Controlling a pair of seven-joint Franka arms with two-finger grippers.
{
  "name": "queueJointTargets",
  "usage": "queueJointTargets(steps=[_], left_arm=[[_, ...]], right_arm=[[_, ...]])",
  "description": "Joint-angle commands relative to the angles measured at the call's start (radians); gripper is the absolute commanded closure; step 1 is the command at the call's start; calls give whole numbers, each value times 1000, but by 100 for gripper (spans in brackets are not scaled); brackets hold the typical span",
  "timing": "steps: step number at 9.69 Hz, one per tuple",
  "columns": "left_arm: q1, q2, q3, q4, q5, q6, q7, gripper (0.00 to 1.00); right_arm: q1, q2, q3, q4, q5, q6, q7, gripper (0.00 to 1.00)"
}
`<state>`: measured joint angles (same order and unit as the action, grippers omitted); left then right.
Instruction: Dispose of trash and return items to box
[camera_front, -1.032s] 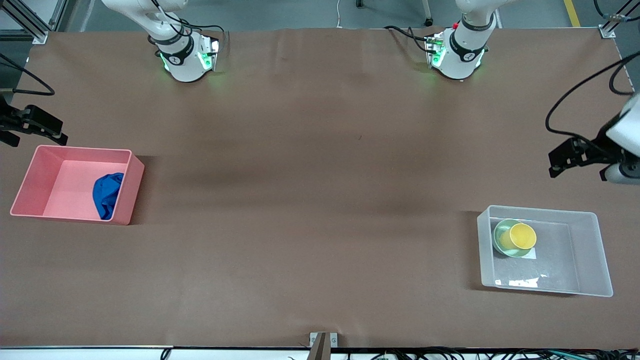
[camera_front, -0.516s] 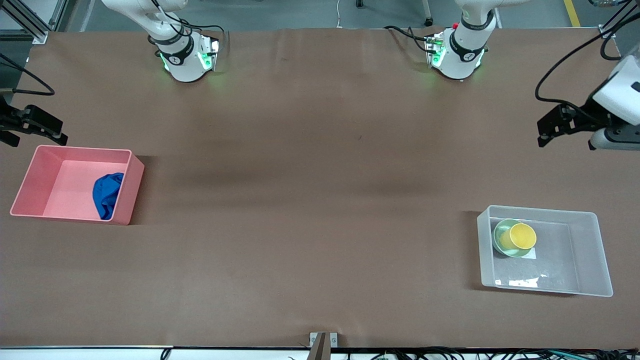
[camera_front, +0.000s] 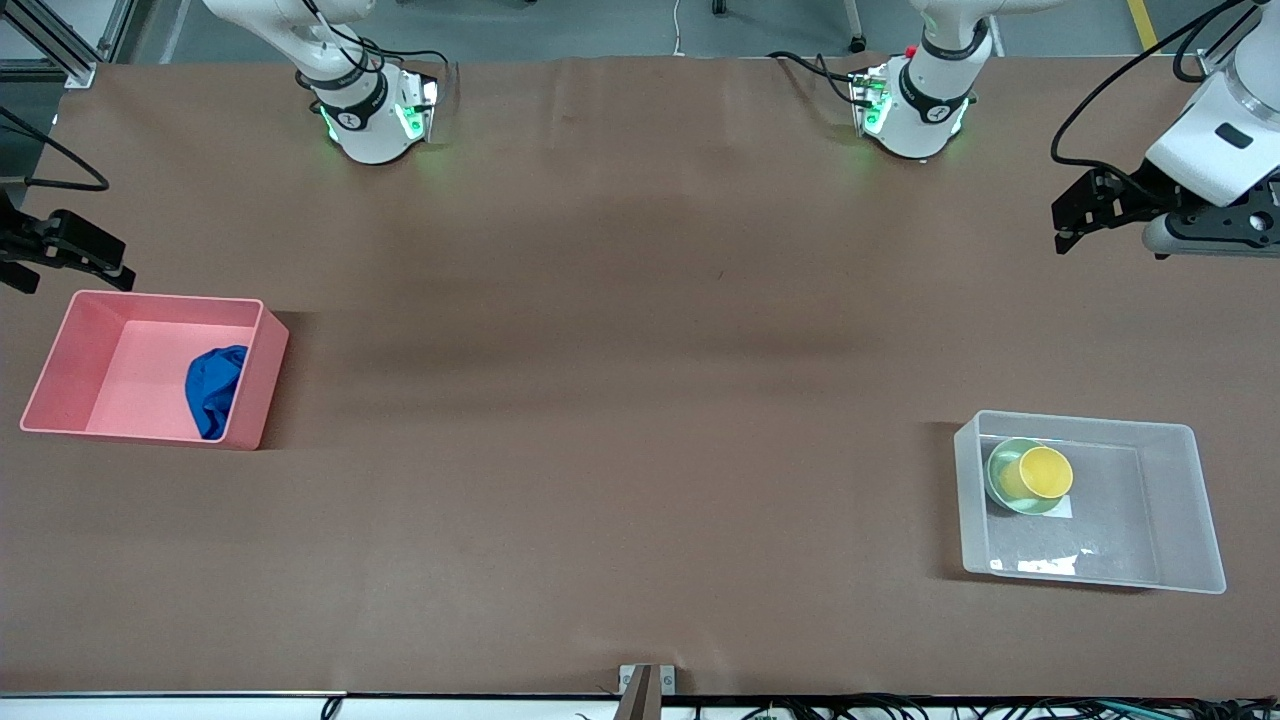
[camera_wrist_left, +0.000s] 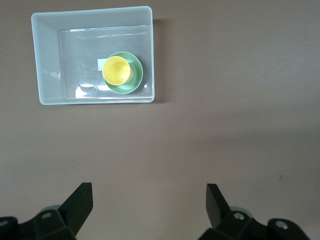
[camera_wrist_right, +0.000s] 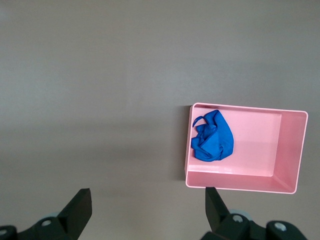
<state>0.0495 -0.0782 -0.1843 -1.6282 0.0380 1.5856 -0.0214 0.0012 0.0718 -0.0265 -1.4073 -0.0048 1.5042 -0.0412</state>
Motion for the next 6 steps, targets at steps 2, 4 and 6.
queueJointTargets(steps=[2,4,6], left_arm=[[1,-9,13,-36,-61,-6,-3,0],[1,-11,13,-36,-63,-50,-15,0],[-2,-14,11,-36,-61,-56,-60,0]], right_arm=[[-4,-6,0,2,8,-5,4,0],[-4,-6,0,2,8,-5,4,0],[-7,-6,-1,4,8,-4,4,0]])
